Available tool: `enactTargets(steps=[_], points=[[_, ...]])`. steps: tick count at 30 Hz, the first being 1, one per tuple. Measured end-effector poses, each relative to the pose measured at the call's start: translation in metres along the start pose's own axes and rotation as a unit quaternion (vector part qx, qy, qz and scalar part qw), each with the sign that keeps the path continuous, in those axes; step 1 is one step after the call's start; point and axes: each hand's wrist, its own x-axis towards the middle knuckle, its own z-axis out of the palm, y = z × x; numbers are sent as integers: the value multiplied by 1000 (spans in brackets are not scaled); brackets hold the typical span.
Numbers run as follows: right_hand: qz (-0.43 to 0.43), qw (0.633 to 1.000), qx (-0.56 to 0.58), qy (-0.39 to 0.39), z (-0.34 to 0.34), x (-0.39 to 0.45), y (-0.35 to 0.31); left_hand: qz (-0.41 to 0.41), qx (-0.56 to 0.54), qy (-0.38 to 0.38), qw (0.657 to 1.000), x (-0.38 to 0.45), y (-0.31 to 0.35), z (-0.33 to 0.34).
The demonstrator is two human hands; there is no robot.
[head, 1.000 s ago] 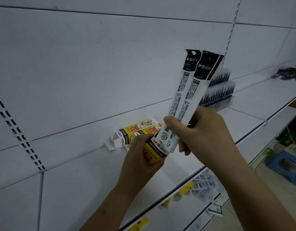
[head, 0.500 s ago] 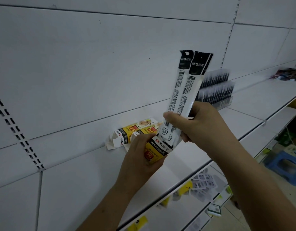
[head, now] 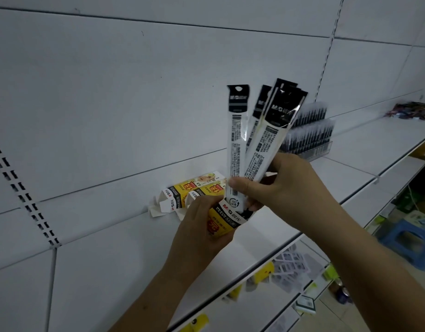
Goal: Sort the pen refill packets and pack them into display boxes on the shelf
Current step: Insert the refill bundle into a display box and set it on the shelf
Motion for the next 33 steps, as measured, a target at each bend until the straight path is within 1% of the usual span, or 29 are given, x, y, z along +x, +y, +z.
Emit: enactTargets(steps=[4,5,7,10,12,13,15,17,20,22,23,25,27,29,30,33], points=[[-28,993,-103,57,3,-7,-2,4,-9,-7,1000,2,-1,2],[-26,991,-115,64,6,-7,-2,1,-12,-10,1000,1,-2,1],[-18,992,-97,74,12,-5,0,-13,-14,-3,1000,1,-3,0],[-1,996,-26,90,17,-2,6,-28,-8,16,999,1,-2,0],[12,997,0,77,16,-1,7,-37,-14,20,999,1,-1,0],[14,998,-8,63,15,-1,8,-38,-17,20,999,1,-1,0],[10,997,-61,42,14,1,9,-31,-18,21,999,2,-1,0],[-2,995,-89,44,14,4,10,-38,-21,27,999,3,-1,1],[-24,997,-34,70,24,6,14,-68,-55,43,995,4,-3,-1],[-9,997,11,82,33,4,17,-84,-72,47,993,3,-4,-4],[-7,997,8,82,35,4,18,-85,-75,46,993,2,-4,-5],[-16,999,-12,49,33,4,18,-87,-75,45,992,2,-5,-7],[-28,1000,9,4,24,6,13,-100,-89,45,990,3,-7,-8],[-37,998,39,-16,14,10,9,-113,-102,48,987,4,-8,-9],[-42,998,37,-24,11,13,7,-115,-104,49,987,4,-8,-9],[-61,997,-24,-46,7,22,5,-116,-100,52,987,4,-8,-11]])
